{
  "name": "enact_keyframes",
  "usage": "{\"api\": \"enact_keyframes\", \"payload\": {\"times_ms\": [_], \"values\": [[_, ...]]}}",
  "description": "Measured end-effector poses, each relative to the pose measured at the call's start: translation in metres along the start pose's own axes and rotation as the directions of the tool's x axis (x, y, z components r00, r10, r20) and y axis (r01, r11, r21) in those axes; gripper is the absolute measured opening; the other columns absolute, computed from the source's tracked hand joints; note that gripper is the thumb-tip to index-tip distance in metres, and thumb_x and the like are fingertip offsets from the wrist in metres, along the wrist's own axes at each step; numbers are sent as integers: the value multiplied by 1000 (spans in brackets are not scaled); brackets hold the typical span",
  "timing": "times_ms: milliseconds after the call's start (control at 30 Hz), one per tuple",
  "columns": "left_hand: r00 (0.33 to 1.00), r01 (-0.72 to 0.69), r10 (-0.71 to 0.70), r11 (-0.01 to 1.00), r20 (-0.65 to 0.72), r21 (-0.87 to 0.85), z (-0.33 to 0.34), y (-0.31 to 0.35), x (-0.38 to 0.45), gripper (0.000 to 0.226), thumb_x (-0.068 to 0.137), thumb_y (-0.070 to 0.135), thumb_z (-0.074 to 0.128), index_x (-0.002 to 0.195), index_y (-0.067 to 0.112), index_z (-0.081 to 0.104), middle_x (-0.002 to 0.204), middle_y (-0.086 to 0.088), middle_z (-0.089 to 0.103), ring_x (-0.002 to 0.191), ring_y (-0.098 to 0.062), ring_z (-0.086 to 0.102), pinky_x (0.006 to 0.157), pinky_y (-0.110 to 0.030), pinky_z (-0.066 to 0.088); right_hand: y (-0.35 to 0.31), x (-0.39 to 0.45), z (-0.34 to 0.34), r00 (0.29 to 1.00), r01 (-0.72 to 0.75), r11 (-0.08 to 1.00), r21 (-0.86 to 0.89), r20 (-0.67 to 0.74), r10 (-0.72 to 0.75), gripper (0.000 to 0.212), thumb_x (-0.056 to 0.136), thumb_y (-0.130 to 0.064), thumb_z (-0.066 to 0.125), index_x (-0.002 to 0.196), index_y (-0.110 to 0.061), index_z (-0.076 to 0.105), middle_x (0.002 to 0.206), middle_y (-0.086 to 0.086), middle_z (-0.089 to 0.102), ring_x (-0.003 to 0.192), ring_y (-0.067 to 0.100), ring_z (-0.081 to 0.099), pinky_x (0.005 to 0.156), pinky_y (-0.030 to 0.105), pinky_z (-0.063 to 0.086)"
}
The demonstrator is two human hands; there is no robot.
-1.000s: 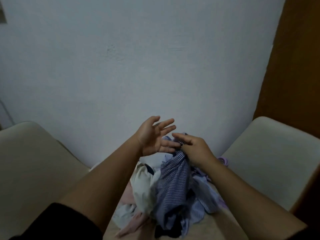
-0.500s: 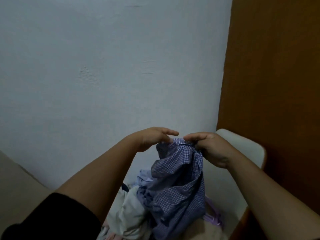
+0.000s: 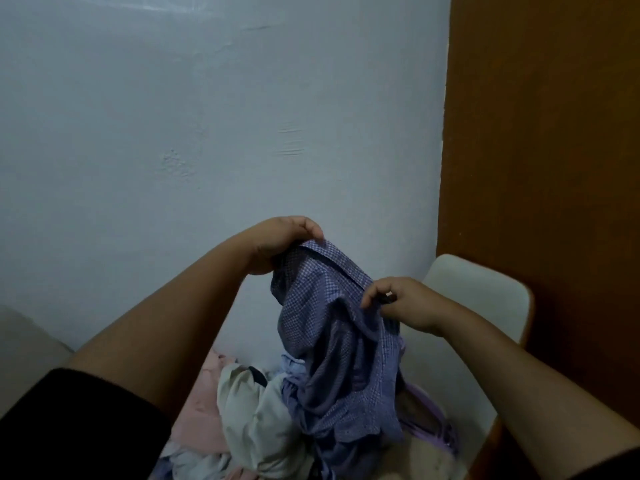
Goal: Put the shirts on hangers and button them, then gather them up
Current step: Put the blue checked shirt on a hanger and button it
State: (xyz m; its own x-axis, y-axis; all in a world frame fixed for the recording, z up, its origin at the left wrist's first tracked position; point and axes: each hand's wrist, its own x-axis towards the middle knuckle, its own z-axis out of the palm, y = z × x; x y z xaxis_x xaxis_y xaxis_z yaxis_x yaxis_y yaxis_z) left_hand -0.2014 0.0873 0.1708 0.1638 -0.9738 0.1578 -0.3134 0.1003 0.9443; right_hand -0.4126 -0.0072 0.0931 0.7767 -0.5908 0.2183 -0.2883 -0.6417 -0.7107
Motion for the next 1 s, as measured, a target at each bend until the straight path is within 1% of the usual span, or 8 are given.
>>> {"api": "enact_keyframes", "payload": {"times_ms": [133, 200, 267, 633, 767, 833, 900, 1000], "values": [[998, 51, -52, 998, -25, -49, -42, 17, -26, 24, 86, 18, 50, 67, 15, 65, 80, -8, 63, 66, -19, 60, 54, -21, 50, -8, 7, -9, 995, 18, 999, 34, -99, -15, 51, 83, 15, 39, 69, -21, 71, 86, 8, 69, 77, 19, 58, 72, 29, 52], [998, 55, -56, 998, 26, 17, -57, 27, -46, 8, 73, 7, 65, 72, 15, 67, 80, -6, 66, 66, -17, 64, 56, -22, 53, -22, 14, -14, 990, 59, 990, 128, -136, -41, 51, 85, 15, 35, 67, -18, 71, 84, 8, 69, 82, 24, 60, 81, 37, 52], [998, 55, -55, 996, 1, 63, -72, 36, -61, 24, 76, -12, 59, 82, 11, 63, 81, -7, 66, 66, -16, 66, 57, -23, 55, -39, 21, -16, 988, 91, 967, 239, -147, -57, 49, 88, 14, 32, 69, -12, 69, 84, 9, 68, 85, 27, 59, 88, 45, 50], [933, 20, 93, 951, -347, 308, -108, 68, -101, 15, 96, 8, 51, 98, 13, 66, 99, -4, 66, 91, -15, 61, 79, -23, 51, -94, 48, -34, 974, 213, 869, 447, -162, -155, 43, 90, 12, 33, 66, -8, 61, 75, 11, 62, 69, 22, 53, 61, 30, 41], [884, -82, 204, 953, -420, 290, -97, 58, -95, 16, 97, 9, 52, 96, 20, 64, 92, -1, 64, 84, -11, 60, 79, -25, 51, -103, 42, -18, 974, 167, 889, 426, 71, -216, 44, 87, 13, 34, 65, -10, 65, 73, 11, 64, 68, 22, 52, 60, 27, 40], [870, -124, 241, 951, -430, 283, -88, 54, -88, 16, 97, 8, 51, 102, 18, 63, 87, 2, 61, 72, -3, 59, 66, -14, 50, -113, 40, -6, 959, 147, 859, 491, 142, -245, 40, 87, 14, 32, 74, -5, 65, 84, 17, 68, 64, 22, 58, 59, 28, 48], [870, -137, 241, 956, -430, 258, -77, 50, -82, 20, 98, 9, 50, 113, 16, 61, 83, 5, 59, 65, 0, 54, 56, -12, 43, -125, 40, 8, 946, 163, 835, 525, 155, -283, 39, 87, 15, 33, 86, -6, 67, 97, 16, 70, 64, 23, 63, 64, 34, 56], [907, -145, 160, 987, -390, 68, -64, 43, -73, 21, 97, 12, 51, 108, 27, 61, 87, 4, 59, 78, -8, 52, 68, -23, 43, -135, 45, 24, 929, 281, 865, 417, 108, -354, 42, 90, 9, 44, 99, -23, 69, 93, 5, 67, 65, 19, 63, 73, 34, 56]]}}
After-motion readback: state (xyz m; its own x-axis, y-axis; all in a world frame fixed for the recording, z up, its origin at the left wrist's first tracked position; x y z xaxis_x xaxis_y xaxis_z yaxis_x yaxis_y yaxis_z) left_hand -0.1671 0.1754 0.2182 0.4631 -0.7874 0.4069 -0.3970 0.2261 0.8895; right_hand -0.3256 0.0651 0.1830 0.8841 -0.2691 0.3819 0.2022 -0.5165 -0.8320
